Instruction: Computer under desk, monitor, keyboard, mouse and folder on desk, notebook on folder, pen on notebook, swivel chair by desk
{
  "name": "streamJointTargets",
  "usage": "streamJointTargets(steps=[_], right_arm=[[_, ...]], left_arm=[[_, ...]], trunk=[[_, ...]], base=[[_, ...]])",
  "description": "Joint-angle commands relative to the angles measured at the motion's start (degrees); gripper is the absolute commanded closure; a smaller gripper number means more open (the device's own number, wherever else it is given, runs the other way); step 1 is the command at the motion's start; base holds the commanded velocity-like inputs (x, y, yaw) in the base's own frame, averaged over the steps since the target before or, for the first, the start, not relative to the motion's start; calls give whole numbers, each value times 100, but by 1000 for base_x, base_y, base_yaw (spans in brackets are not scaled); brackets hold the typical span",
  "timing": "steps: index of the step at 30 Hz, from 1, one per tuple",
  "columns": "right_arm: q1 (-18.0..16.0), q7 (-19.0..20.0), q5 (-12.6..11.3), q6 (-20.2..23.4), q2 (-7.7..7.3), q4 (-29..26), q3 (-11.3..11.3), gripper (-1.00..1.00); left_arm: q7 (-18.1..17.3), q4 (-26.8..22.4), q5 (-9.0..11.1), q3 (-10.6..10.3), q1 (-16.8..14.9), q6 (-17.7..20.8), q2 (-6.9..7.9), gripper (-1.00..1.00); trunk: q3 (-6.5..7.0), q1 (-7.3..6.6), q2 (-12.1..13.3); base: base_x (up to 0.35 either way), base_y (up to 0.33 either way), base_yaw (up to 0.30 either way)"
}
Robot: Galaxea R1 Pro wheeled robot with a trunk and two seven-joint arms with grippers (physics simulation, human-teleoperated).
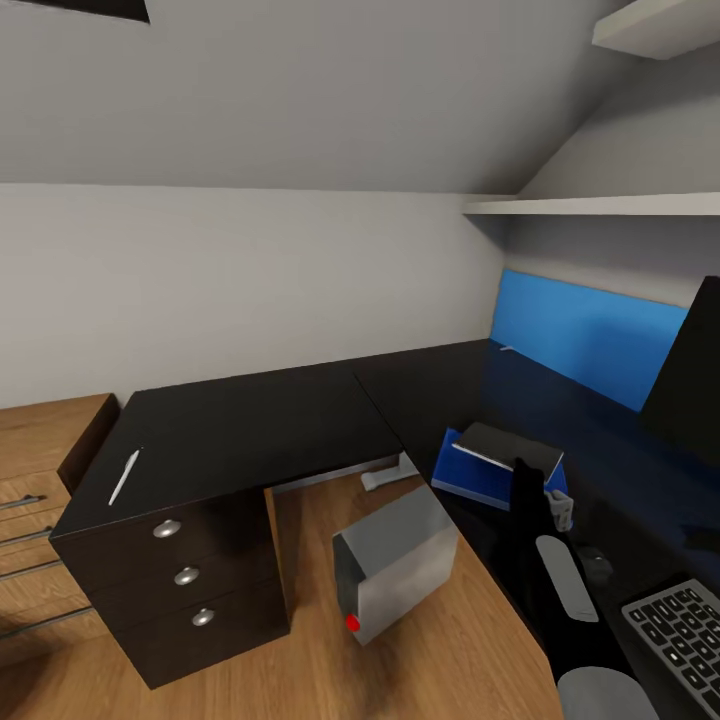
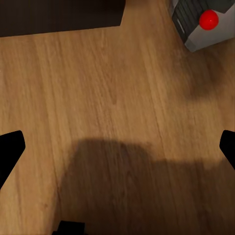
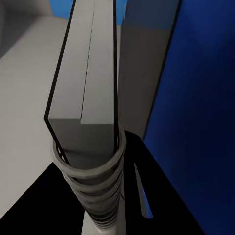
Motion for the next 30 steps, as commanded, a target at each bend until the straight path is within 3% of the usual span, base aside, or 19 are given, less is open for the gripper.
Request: streamJointTargets(steps=[1, 27, 28, 30], right_arm=[[-3, 47, -70, -9, 5, 3, -7, 100], [-3, -117, -74, -9, 2, -4, -7, 100], [-3, -118, -74, -9, 2, -5, -7, -100], [-3, -126, -74, -9, 1, -3, -7, -100]], left_arm=[[9, -14, 57, -14, 2, 29, 6, -100], [21, -14, 64, -14, 2, 22, 6, -100], [20, -14, 64, -14, 2, 22, 6, -100], [19, -14, 64, -14, 2, 22, 7, -100]], trunk=[[-4, 0, -2], [-4, 0, -2], [-4, 0, -2], [-4, 0, -2]], base=[[6, 0, 0], [0, 0, 0], [0, 0, 0], [0, 0, 0]])
